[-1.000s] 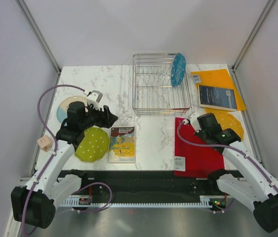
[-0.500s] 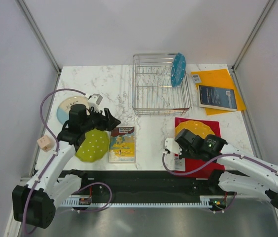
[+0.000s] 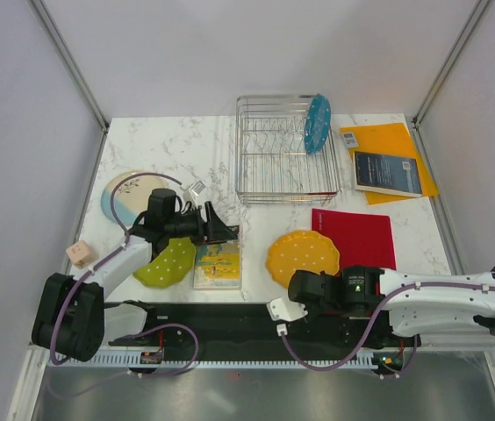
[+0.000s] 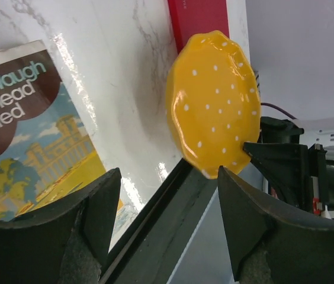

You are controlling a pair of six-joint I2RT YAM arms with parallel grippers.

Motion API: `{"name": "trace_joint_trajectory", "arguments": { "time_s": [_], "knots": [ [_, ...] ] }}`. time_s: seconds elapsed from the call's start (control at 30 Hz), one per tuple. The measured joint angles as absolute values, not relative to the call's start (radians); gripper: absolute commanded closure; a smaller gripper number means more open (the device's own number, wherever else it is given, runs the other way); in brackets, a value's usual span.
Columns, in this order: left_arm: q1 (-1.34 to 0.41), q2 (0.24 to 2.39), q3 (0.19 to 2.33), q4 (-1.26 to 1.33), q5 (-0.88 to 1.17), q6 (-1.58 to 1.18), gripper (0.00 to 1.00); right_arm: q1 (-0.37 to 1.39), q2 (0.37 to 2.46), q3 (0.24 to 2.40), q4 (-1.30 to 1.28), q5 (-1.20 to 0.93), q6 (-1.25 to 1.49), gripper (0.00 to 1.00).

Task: Load the plates into the dish rack

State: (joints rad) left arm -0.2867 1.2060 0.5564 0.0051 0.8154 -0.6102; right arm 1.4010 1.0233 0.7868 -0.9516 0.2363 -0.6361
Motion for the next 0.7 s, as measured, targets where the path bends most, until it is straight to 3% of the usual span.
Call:
{"name": "trace_joint_trajectory", "arguments": {
  "time_s": [0.53, 0.63, 0.67, 0.7],
  "knots": [
    [-0.43, 1.369, 0.64, 0.01, 0.793, -0.613, 0.32, 1.497, 1.108, 0.846, -0.788, 0.308, -0.776, 1.0],
    [-0.435, 1.406, 0.658, 0.01, 0.793, -0.612, 0.47, 1.497, 1.117, 0.846, -0.77, 0.319, -0.798, 1.0],
    [-0.435, 1.414, 0.663, 0.01, 0.794, -0.612, 0.63, 1.497, 1.119, 0.846, -0.766, 0.32, -0.803, 1.0],
    [-0.437, 1.421, 0.667, 0.013, 0.798, -0.612, 0.71, 1.497, 1.12, 0.846, -0.76, 0.32, -0.811, 1.0]
  ]
}}
